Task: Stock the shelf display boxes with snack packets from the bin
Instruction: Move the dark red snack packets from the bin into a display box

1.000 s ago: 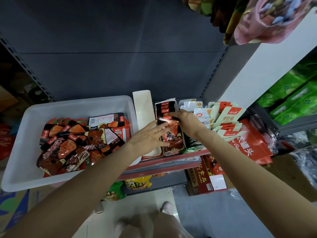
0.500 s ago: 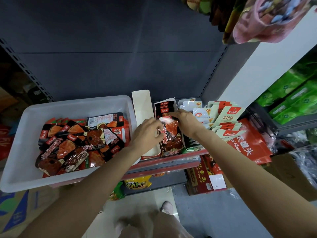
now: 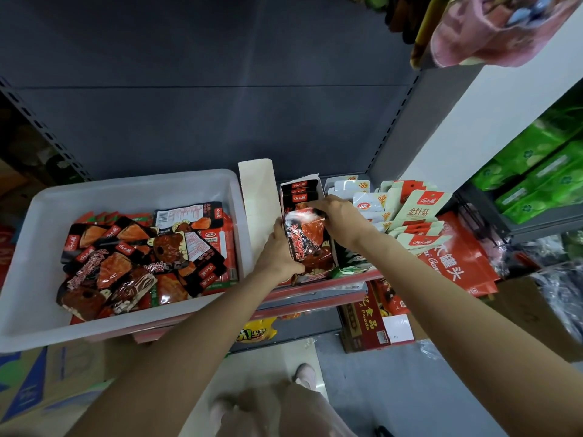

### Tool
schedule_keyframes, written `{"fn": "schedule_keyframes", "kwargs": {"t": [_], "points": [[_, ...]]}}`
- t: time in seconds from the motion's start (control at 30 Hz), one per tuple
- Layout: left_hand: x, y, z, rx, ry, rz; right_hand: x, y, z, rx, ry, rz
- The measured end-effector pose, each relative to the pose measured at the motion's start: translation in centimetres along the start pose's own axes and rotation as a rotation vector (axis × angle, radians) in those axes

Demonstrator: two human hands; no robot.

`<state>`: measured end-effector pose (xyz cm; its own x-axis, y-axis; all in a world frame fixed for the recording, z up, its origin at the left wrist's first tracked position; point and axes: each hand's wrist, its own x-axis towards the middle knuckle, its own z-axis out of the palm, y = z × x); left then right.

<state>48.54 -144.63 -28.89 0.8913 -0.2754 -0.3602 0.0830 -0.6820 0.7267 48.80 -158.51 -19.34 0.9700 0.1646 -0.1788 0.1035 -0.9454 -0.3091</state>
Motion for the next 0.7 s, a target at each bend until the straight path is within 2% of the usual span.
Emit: {"fn": "schedule_keyframes", "kwargs": {"t": [0.3, 0.5, 0.7], "points": [[0.0, 0.1, 0.3, 0.022, 0.079, -0.001, 0.0, 0.2, 0.0, -0.031, -0.002, -0.013], [-1.2, 1.6, -2.1, -0.111, 0.186, 0.107, 0.1, 0.5, 0.5, -0.079, 0.021, -0.055], [-3.0, 2.4, -5.4, -0.188, 0.208, 0.135, 0.3, -0.4, 0.5, -0.134, 0.041, -0.072]]}}
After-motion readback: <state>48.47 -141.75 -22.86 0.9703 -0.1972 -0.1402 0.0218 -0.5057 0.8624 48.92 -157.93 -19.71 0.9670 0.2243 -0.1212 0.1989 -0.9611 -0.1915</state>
